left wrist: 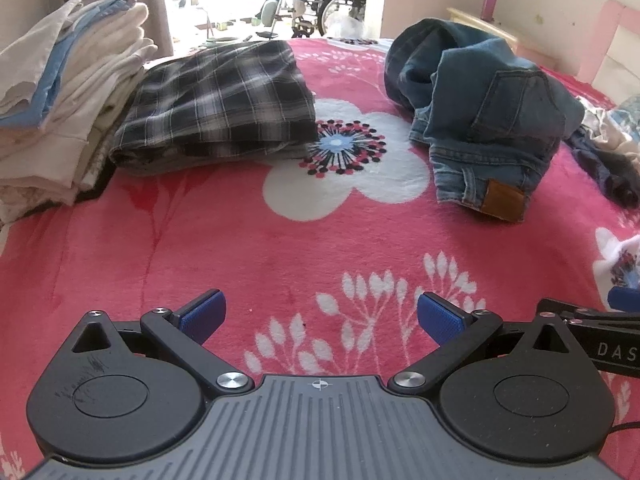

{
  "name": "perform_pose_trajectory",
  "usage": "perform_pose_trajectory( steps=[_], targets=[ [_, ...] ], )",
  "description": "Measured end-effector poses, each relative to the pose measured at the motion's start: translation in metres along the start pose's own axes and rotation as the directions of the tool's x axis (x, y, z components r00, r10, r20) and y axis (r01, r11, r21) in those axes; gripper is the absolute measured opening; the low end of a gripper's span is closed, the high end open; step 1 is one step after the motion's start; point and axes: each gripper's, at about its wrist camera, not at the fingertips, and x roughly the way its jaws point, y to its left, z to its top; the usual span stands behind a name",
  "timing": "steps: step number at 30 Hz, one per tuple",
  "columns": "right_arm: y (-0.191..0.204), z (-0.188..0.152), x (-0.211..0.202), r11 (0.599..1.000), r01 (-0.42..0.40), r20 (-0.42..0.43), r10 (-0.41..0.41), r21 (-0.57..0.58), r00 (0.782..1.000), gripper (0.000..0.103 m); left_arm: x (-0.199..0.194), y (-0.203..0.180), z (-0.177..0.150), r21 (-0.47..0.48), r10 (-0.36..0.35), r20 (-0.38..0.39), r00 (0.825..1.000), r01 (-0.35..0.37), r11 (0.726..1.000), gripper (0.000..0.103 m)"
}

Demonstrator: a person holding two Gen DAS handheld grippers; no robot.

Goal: Fold clothes

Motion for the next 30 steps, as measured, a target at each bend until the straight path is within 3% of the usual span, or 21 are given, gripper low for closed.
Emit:
perform_pose_trajectory(
  steps=[8,30],
  targets=[
    [0.0005,-0.0001,-0.0006,1.000,0.002,0.002,-0.002,-0.004,1.000,0.091,0.0010,-0.0052,0.0003,0.044,-0.004,-0.042,0.999,0.006,0.999,0.103],
    [0.0015,0.0007,-0.0019,1.000,0.010,0.007,-0.010,-0.007,1.000,0.091,-0.0035,-0.0103,-0.0049,0.060,0.016,-0.030,0.999,-0.014,0.998,0.103]
  ],
)
